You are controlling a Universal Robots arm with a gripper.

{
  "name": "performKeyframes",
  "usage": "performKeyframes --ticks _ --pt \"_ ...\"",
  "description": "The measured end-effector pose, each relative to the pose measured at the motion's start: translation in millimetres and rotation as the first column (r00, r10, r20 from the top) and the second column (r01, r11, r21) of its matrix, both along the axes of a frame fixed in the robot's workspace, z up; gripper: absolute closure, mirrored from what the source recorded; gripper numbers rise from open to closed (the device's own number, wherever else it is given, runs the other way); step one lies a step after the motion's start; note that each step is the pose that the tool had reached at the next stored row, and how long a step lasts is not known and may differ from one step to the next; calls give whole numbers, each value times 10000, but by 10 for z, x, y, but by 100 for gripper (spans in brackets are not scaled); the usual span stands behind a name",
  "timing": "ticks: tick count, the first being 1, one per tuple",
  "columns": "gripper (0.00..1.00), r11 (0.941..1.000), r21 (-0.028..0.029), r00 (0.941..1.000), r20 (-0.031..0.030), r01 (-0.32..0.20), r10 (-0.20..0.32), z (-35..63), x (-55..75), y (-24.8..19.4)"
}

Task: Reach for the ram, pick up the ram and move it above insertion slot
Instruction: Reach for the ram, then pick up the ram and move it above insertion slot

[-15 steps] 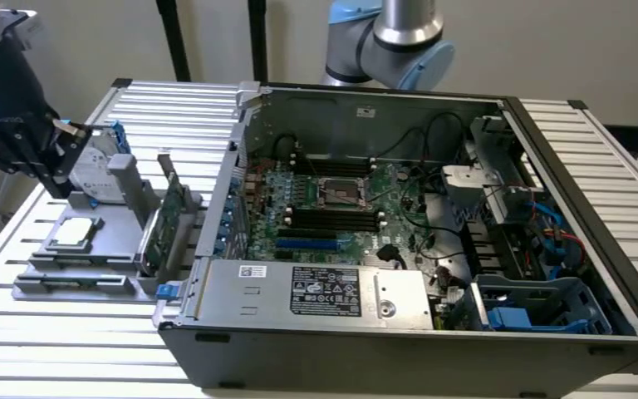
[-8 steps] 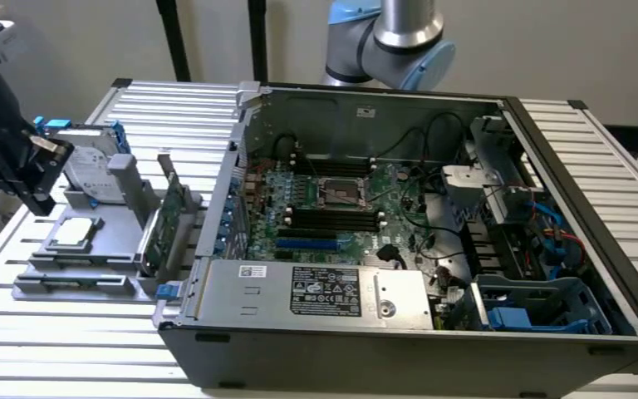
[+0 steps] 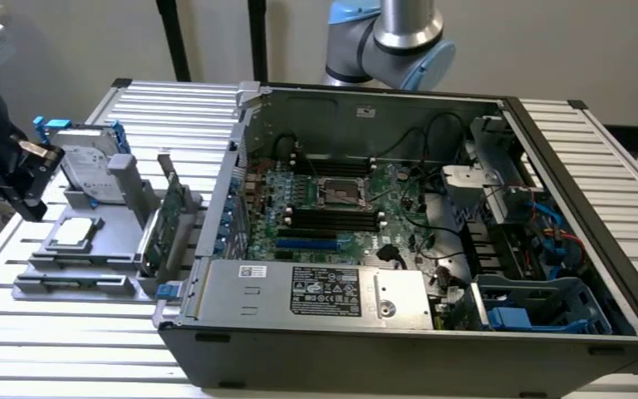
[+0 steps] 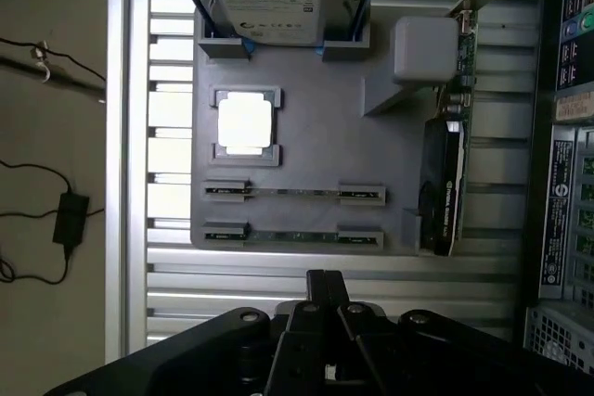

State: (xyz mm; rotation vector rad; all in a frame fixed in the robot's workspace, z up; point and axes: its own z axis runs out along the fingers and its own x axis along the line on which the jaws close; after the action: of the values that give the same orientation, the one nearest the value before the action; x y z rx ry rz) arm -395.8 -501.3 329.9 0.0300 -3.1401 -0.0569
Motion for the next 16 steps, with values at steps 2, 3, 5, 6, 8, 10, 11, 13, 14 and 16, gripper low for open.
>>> performKeyframes --ticks 2,3,5,6,8,10,11,13,14,16 --pt "89 10000 0 10000 0 0 0 0 0 0" --pt "89 10000 0 10000 0 0 0 0 0 0" --pt "89 10000 0 10000 0 0 0 0 0 0" --pt "89 10000 0 10000 0 0 0 0 0 0" --pt "89 10000 0 10000 0 0 0 0 0 0" --pt "89 10000 0 10000 0 0 0 0 0 0" --pt "89 10000 0 10000 0 0 0 0 0 0" --pt "89 9999 -1 9999 0 -130 130 0 -5 -1" --pt "89 9995 -1 9995 0 -308 308 -1 -6 0" --pt "89 9977 -1 9977 0 -682 682 -1 -6 0"
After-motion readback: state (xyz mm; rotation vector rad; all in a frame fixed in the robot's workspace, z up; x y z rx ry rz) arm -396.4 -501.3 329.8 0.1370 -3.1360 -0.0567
